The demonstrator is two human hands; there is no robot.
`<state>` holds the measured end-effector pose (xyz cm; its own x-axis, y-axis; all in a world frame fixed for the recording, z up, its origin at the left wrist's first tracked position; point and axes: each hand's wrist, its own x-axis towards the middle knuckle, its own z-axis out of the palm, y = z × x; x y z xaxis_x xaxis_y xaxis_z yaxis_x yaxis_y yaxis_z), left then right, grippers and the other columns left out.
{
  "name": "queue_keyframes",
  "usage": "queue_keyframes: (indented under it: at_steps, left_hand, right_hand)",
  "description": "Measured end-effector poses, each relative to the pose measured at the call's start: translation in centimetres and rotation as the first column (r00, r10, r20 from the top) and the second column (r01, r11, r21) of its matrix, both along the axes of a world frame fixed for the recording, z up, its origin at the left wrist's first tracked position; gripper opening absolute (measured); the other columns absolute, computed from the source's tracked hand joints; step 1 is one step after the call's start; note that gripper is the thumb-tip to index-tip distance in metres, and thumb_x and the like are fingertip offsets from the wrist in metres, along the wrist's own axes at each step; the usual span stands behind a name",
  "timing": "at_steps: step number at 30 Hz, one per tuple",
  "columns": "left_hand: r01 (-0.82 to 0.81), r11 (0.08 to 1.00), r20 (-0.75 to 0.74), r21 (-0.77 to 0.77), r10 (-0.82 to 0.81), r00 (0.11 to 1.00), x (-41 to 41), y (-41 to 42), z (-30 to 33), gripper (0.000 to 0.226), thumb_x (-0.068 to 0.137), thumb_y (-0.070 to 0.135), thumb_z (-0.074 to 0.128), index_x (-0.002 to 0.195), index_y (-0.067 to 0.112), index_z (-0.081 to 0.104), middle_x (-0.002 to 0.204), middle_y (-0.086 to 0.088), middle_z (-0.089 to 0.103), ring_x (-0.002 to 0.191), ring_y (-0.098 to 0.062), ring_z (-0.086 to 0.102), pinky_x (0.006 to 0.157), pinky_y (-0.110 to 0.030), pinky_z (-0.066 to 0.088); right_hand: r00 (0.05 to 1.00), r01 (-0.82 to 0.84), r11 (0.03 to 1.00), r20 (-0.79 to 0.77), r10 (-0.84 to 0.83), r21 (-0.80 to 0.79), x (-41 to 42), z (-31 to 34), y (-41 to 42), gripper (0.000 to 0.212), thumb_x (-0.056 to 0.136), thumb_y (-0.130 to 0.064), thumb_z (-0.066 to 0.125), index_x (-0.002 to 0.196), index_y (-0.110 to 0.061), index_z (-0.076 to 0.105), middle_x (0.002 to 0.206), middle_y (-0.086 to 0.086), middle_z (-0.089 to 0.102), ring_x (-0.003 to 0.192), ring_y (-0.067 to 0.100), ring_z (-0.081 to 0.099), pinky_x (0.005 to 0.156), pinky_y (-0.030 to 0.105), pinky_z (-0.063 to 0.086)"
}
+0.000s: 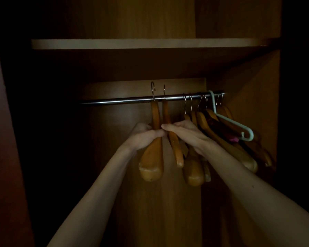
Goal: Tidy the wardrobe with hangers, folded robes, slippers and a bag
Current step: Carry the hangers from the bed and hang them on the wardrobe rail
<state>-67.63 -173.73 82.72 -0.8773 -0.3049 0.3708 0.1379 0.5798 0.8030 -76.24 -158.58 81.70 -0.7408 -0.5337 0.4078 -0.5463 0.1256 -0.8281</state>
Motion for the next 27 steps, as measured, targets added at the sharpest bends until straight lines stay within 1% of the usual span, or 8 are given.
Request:
queue_keyframes:
  at_steps: [3,8,11,14,17,22,25,27]
  left_hand:
    - [0.036,0.999,0.012,0.021,-0.037,0.999,-1.0,0.0,-0.5,0.021,0.083,0.039,0.078,0.085,0.017,0.079,0.079,0.002,0.078,0.07,-0.01,0.074,0.063,-0.022,0.058]
    - [0.081,0.996,0.028,0.029,-0.081,0.996,-2.7,0.5,-1.4,0.023,0.084,0.038,0.078,0.075,0.017,0.076,0.065,0.006,0.074,0.058,-0.005,0.07,0.049,-0.014,0.048]
    - [0.083,0.997,0.059,0.001,-0.083,0.995,-4.0,1.1,-1.8,0.029,0.083,0.039,0.078,0.083,0.01,0.079,0.071,0.004,0.075,0.063,-0.007,0.07,0.054,-0.017,0.05]
    - [0.091,0.996,0.058,-0.002,-0.091,0.994,-5.0,1.8,-2.4,0.029,0.084,0.036,0.077,0.085,0.007,0.078,0.07,0.003,0.074,0.059,-0.004,0.069,0.052,-0.015,0.05]
    - [0.113,0.994,0.043,-0.008,-0.112,0.993,-5.6,2.2,-3.3,0.02,0.085,0.032,0.077,0.08,0.012,0.077,0.066,0.007,0.072,0.056,-0.001,0.067,0.05,-0.014,0.049]
    - [0.127,0.991,0.053,-0.031,-0.125,0.991,-6.1,2.3,-4.4,0.023,0.087,0.039,0.074,0.084,0.017,0.076,0.074,0.008,0.075,0.066,-0.003,0.071,0.061,-0.017,0.054]
    - [0.163,0.987,0.055,0.012,-0.163,0.985,-5.7,2.3,-5.0,0.026,0.09,0.045,0.07,0.088,0.02,0.076,0.079,0.008,0.076,0.072,-0.004,0.072,0.067,-0.02,0.055]
    - [0.167,0.985,0.034,0.036,-0.169,0.985,-5.6,2.4,-5.6,0.027,0.09,0.049,0.067,0.092,0.024,0.076,0.084,0.009,0.076,0.078,-0.004,0.072,0.07,-0.02,0.054]
  right_hand:
    - [0.998,0.044,0.998,0.046,-0.042,-0.035,-0.7,-0.5,0.1,0.049,0.089,-0.053,0.065,0.102,-0.006,0.076,0.098,0.009,0.076,0.095,0.019,0.072,0.084,0.03,0.057]
    - [0.986,0.133,0.991,0.103,-0.13,-0.026,-2.0,-0.9,0.6,0.048,0.088,-0.05,0.067,0.103,-0.005,0.075,0.096,0.012,0.076,0.095,0.026,0.072,0.088,0.037,0.057]
    - [0.978,0.171,0.985,0.122,-0.17,0.003,-2.4,-1.1,1.2,0.048,0.089,-0.045,0.067,0.106,-0.001,0.074,0.1,0.017,0.075,0.096,0.03,0.072,0.084,0.036,0.057]
    - [0.973,0.194,0.98,0.117,-0.197,0.033,-2.6,-1.0,1.8,0.036,0.089,-0.042,0.067,0.093,-0.007,0.077,0.088,0.011,0.076,0.087,0.025,0.073,0.08,0.036,0.058]
    - [0.971,0.209,0.975,0.103,-0.216,0.074,-2.7,-0.8,2.2,0.026,0.09,-0.037,0.068,0.073,-0.018,0.072,0.069,0.0,0.071,0.073,0.015,0.069,0.066,0.029,0.05]
    - [0.952,0.303,0.946,0.011,-0.306,0.113,-2.6,-1.1,2.2,0.024,0.089,-0.031,0.068,0.072,-0.015,0.066,0.066,0.003,0.063,0.061,0.014,0.061,0.057,0.024,0.048]
    - [0.898,0.432,0.895,-0.148,-0.415,0.114,-1.9,-1.8,2.0,0.034,0.09,-0.034,0.066,0.063,-0.016,0.058,0.056,-0.002,0.053,0.05,0.009,0.05,0.044,0.018,0.036]
    - [0.851,0.495,0.865,-0.248,-0.463,0.081,-0.9,-2.7,2.3,0.035,0.091,-0.037,0.065,0.064,-0.017,0.057,0.054,-0.004,0.053,0.047,0.007,0.05,0.042,0.015,0.035]
